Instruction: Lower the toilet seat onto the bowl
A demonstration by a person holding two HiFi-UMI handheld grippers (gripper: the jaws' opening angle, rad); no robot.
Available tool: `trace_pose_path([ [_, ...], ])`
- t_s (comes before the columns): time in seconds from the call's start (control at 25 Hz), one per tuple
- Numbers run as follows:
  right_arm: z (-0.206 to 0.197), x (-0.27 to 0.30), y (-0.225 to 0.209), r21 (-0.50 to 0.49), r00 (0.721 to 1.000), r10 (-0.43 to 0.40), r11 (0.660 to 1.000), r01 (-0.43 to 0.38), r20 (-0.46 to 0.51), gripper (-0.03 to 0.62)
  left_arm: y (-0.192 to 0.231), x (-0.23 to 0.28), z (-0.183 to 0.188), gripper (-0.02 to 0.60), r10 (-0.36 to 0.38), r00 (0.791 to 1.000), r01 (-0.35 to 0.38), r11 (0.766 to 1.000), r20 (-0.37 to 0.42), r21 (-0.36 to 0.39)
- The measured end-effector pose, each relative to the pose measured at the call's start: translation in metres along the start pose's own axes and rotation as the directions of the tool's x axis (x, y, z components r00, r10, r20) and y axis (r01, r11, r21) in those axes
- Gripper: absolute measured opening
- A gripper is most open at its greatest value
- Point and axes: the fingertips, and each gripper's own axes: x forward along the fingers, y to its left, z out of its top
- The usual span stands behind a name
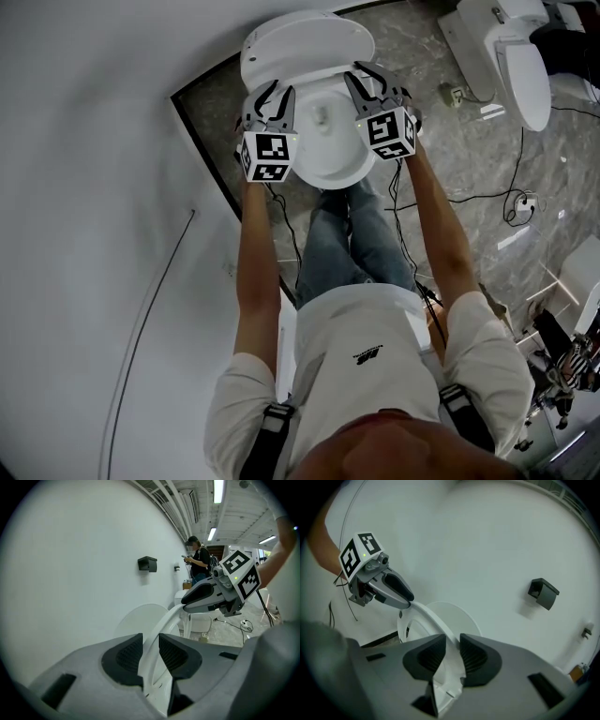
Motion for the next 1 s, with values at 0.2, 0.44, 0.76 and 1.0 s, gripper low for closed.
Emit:
trace_pose_path([
  [0.2, -0.004, -0.010, 0.008, -0.004, 1.000, 0.003, 1.000, -0.003, -0.004, 0.098, -0.010, -0.008, -0.005, 0.114, -0.004, 1.000, 0.004, 1.000, -0.003, -0.002],
  [0.44, -0.007, -0.020, 0.013, -0.008, 1.000, 0.012, 1.000, -0.012, -0.003, 0.098, -0.018, -0.016, -0.006, 0.115, 0.002, 1.000, -0.002, 1.000, -0.007, -0.003],
  [0.76, -0.015, -0.032, 0.025, -0.014, 0.999, 0.035, 0.999, -0.035, -0.011, 0.101, -0.032, -0.025, -0.016, 0.120, 0.000, 1.000, 0.000, 1.000, -0.024, -0.007],
  [1.0, -0.027, -0.043, 0.038, -0.016, 0.999, 0.050, 0.999, -0.051, -0.013, 0.104, -0.046, -0.032, -0.028, 0.124, 0.002, 0.999, -0.003, 1.000, -0.033, -0.016],
])
